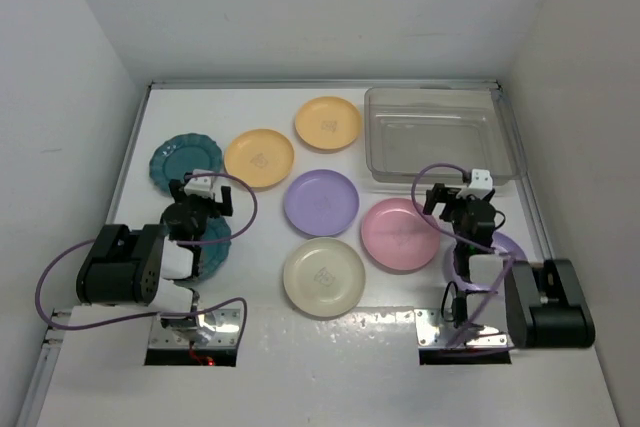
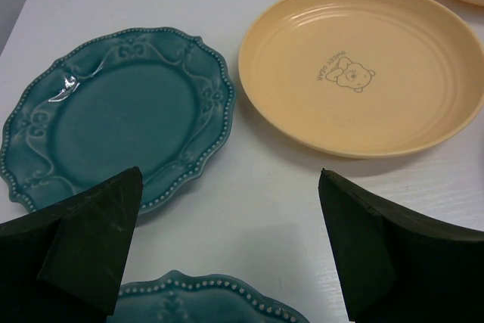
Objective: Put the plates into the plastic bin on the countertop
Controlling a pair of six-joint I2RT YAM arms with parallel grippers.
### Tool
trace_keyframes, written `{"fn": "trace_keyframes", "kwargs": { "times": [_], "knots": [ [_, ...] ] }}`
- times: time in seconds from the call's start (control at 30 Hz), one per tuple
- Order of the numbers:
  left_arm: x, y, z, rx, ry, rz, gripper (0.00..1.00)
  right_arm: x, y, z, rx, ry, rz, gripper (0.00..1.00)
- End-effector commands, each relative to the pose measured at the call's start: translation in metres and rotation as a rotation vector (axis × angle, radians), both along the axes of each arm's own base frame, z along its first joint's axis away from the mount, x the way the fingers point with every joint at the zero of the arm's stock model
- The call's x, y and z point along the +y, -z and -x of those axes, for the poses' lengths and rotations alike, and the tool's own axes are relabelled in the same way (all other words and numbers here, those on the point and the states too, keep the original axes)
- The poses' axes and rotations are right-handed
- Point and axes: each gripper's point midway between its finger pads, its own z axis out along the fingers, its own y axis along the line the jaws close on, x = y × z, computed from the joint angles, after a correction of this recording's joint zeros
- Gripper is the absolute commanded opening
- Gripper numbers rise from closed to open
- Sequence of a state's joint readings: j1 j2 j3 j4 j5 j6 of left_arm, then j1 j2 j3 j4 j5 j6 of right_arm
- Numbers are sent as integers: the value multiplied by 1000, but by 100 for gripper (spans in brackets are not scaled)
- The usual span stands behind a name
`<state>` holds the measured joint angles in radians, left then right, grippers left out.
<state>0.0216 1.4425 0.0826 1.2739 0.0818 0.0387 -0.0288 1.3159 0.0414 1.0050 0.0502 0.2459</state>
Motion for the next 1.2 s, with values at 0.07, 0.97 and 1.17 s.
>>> {"fn": "trace_keyframes", "kwargs": {
  "times": [0.07,0.97,1.17],
  "knots": [
    [3,-29,-4,-77,-14,33,100,9,-36,3,-26,-92,93,100],
    [162,14,106,1088,170,366,82,164,-163,34,113,-683,-97,85],
    [136,59,133,1179,319,446,74,181,-166,40,135,-679,-83,84]
  ]
}}
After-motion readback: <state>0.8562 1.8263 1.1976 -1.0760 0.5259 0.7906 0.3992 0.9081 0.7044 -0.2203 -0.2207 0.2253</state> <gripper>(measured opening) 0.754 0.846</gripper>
